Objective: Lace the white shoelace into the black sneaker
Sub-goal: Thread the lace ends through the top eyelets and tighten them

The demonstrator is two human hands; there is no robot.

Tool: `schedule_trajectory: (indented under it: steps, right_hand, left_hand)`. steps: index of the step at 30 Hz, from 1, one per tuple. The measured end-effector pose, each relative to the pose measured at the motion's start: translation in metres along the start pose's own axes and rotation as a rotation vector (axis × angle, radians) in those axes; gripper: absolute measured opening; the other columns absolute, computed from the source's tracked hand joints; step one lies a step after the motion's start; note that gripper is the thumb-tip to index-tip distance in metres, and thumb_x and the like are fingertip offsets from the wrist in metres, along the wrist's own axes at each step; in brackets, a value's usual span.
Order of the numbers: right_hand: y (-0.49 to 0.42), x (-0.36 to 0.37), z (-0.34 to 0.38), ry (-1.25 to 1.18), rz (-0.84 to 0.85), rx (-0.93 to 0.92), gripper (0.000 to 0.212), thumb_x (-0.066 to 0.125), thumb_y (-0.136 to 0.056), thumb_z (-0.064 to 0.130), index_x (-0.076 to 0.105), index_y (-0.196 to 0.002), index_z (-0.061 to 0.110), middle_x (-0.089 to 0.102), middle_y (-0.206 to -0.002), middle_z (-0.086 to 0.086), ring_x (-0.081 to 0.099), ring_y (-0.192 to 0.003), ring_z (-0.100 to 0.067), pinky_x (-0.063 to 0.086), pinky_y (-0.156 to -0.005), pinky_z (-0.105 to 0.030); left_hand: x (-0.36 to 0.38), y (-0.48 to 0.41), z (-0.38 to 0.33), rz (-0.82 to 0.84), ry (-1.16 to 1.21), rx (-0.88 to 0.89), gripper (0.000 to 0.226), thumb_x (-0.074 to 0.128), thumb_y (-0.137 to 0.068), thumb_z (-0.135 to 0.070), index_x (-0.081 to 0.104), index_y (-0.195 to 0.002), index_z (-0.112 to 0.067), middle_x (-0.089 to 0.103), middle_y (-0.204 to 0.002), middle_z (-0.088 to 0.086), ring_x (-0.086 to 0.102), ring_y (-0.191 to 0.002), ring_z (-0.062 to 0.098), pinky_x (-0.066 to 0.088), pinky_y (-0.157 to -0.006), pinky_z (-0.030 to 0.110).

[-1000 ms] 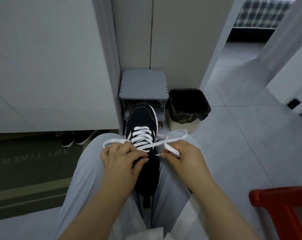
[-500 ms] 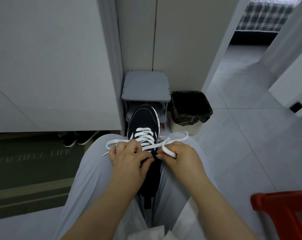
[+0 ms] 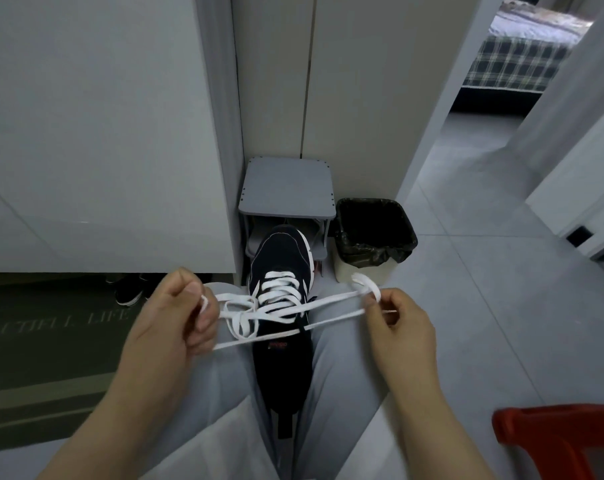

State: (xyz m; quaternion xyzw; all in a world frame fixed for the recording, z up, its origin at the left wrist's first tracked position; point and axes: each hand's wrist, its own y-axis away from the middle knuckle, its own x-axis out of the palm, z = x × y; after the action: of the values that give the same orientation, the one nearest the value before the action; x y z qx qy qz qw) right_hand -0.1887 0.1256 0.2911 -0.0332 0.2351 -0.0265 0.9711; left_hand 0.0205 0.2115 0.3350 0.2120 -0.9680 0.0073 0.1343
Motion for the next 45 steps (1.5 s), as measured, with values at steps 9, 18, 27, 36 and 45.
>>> schedule_trajectory:
  steps: [9,18,27,36,45]
  right_hand:
    - [-0.001,-0.010,0.015,-0.523,0.180,0.255,0.018,0.047,-0.095,0.011,0.064,-0.092,0.011,0.072,-0.073,-0.004,0.066,-0.082,-0.017,0.050,-0.084,-0.026]
    - [-0.003,-0.027,0.015,-0.517,0.146,0.288,0.027,0.042,-0.098,0.019,0.063,-0.085,0.008,0.041,-0.043,-0.003,0.060,-0.056,-0.013,0.046,-0.077,-0.028]
    - [-0.001,-0.023,0.012,-0.252,0.307,0.111,0.020,0.052,-0.093,0.018,0.071,-0.087,0.017,0.062,-0.061,0.008,0.055,-0.063,-0.003,0.041,-0.063,-0.008]
    - [0.003,-0.026,0.023,-0.196,0.382,0.097,0.040,0.049,-0.092,0.034,0.047,-0.057,0.014,0.038,-0.060,-0.005,0.033,-0.061,-0.013,0.027,-0.058,-0.024]
    - [0.000,-0.012,0.013,0.028,0.405,-0.083,0.020,0.061,-0.087,0.031,0.059,-0.071,0.018,0.047,-0.058,0.005,0.037,-0.054,-0.005,0.032,-0.052,-0.016]
  left_hand:
    - [-0.024,-0.009,0.034,0.161,-1.287,0.310,0.018,0.077,-0.066,-0.046,0.065,-0.067,-0.032,0.047,-0.082,-0.009,0.042,-0.079,0.016,0.033,-0.069,0.026]
    - [-0.017,-0.006,0.008,-0.177,-0.614,0.151,0.020,0.043,-0.095,-0.026,0.052,-0.077,-0.022,0.062,-0.097,-0.025,0.054,-0.090,0.002,0.037,-0.076,0.026]
    - [-0.013,-0.010,-0.002,-0.256,0.199,-0.006,0.035,0.029,-0.097,-0.009,0.039,-0.065,-0.018,0.042,-0.052,-0.003,0.036,-0.045,0.008,0.036,-0.043,0.016]
    - [-0.022,-0.027,0.007,0.220,-1.202,0.347,0.002,0.062,-0.085,-0.032,0.061,-0.087,-0.031,0.050,-0.082,-0.012,0.049,-0.081,0.001,0.036,-0.064,0.012]
    - [-0.048,-0.033,-0.013,0.215,-1.329,0.343,0.023,0.076,-0.067,-0.023,0.062,-0.067,-0.041,0.045,-0.089,-0.012,0.038,-0.093,0.012,0.033,-0.079,0.024]
